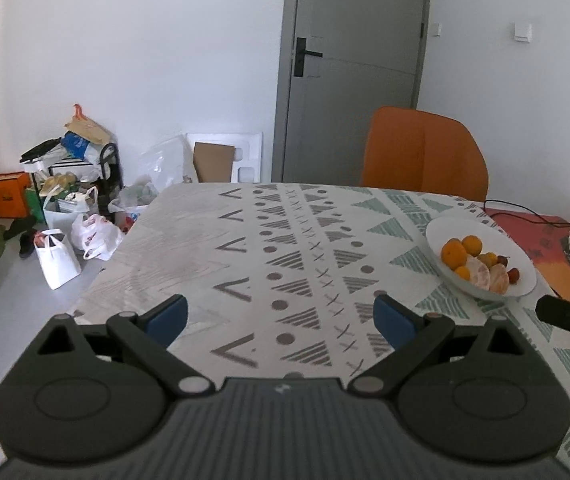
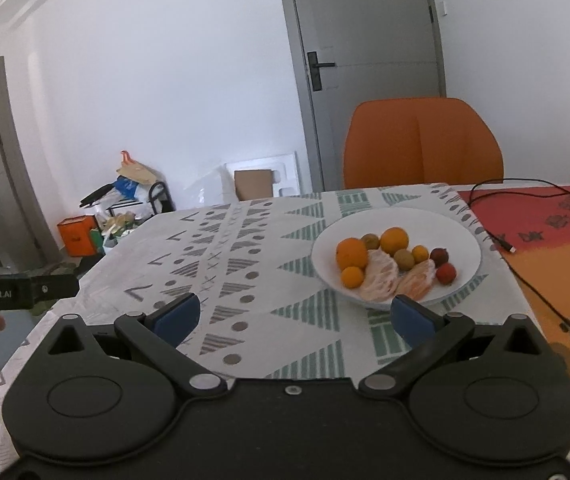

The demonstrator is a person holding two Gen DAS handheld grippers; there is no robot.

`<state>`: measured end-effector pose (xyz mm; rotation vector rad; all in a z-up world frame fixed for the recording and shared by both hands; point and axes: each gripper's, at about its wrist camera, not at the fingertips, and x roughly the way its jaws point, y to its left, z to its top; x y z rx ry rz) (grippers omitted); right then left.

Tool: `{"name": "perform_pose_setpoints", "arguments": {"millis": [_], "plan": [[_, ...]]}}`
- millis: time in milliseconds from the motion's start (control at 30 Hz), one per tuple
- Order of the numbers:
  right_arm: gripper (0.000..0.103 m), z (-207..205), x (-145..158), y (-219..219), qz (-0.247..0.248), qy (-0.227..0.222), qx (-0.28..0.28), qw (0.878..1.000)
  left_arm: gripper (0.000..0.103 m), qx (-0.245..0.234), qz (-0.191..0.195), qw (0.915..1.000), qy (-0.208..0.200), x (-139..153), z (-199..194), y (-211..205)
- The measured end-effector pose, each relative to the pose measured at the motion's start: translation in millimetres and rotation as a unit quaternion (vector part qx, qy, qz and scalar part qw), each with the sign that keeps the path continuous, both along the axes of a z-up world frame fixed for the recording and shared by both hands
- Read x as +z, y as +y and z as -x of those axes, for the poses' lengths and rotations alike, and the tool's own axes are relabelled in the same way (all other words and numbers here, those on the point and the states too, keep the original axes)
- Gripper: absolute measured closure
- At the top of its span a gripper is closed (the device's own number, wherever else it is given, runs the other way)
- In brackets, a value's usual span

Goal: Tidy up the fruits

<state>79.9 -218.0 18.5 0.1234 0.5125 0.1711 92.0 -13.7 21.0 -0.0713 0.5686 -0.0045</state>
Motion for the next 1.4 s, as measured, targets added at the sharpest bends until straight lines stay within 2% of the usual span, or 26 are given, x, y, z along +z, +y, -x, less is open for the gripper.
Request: {"name": "perform_pose_setpoints", "arguments": {"millis": [200,400,533,967,1400], "plan": [[0.0,5,-1,3,-0.001,0.005,-0.013,1.0,0.005,0.008,0.006,0.9999,0.007,-4,11,10],[0.0,9,0,5,-0.005,0.009,-0.001,1.0,0.005,0.019,0.011,0.9998,-0.002,-4,20,13],[0.0,14,2,8,0.006,0.007,0.005,1.0,0.004,0.013,0.03,0.9995,0.0,-2,25,16],[0.0,17,8,17,0.014,0.003,0.014,1.0,0.004,0.022,0.033,0.9992,-0.001,0,37,20],[0.0,16,6,21,0.014,0.009,0.02,1.0,0.004,0.016,0.018,0.9997,-0.008,2,43,15]]}}
